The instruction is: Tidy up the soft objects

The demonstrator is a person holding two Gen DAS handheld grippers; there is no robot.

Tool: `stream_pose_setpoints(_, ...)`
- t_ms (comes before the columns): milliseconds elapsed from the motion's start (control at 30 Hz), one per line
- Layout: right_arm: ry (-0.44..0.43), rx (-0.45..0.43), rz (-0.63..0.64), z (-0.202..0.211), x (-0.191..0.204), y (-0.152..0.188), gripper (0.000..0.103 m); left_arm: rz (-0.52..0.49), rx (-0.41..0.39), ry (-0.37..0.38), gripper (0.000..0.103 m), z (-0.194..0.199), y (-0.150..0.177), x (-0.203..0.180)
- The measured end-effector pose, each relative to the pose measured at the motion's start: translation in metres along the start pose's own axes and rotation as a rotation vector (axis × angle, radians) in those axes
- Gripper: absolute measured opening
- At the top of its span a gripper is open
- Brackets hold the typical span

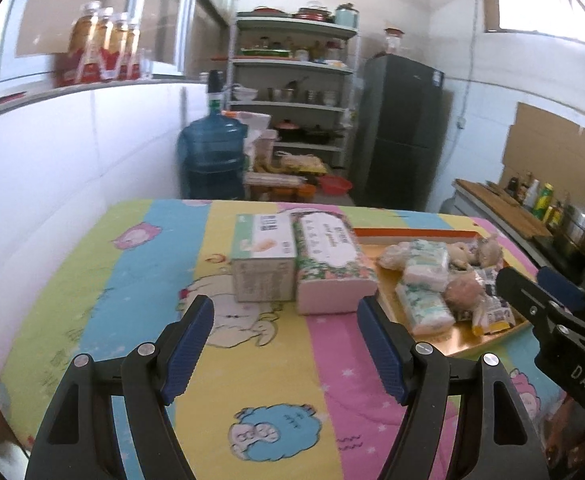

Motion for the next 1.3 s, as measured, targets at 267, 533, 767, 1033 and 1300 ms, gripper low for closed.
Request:
stream_pose_setpoints(267,0.113,-0.061,0.064,0.015,0.025,-0.001,0.077,-0.001,-0.067,-0.011,0.076,0.024,0.004,0.012)
stream_pose_setpoints(533,0.161,-0.03,0.013,0.015,0.032,0.002,0.077,0.043,-0.054,-0.08,0.076,0.027,0.009,0.034)
stream_pose_setpoints(767,0.157,-0.011,0.03,0.015,0.041,0.004,0.077,0.03,-0.084,-0.105,0.076,0.038,0.006,0.033)
stream_pose_setpoints(1033,0.111,0.011,0.021,0.01,0.041,0.007,0.077,0.028,-0.085,-0.122,0.076,0.039,0.002,0.03)
stream_pose_setpoints(1300,0.098,0.014,0.006,0.007,0.035,0.006,0.077,0.029,-0.085,-0.131,0.076,0.039,0.001,0.029)
Point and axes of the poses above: each gripper's, at about its wrist camera, not at the fingertips, and z roughly against the way its jaws point, x to its left, y to its underside, the point moved 9 cm from there along -z, roughly the way its jaws point, and after that the axes turned 14 degrees about x, right-handed, at the moved point
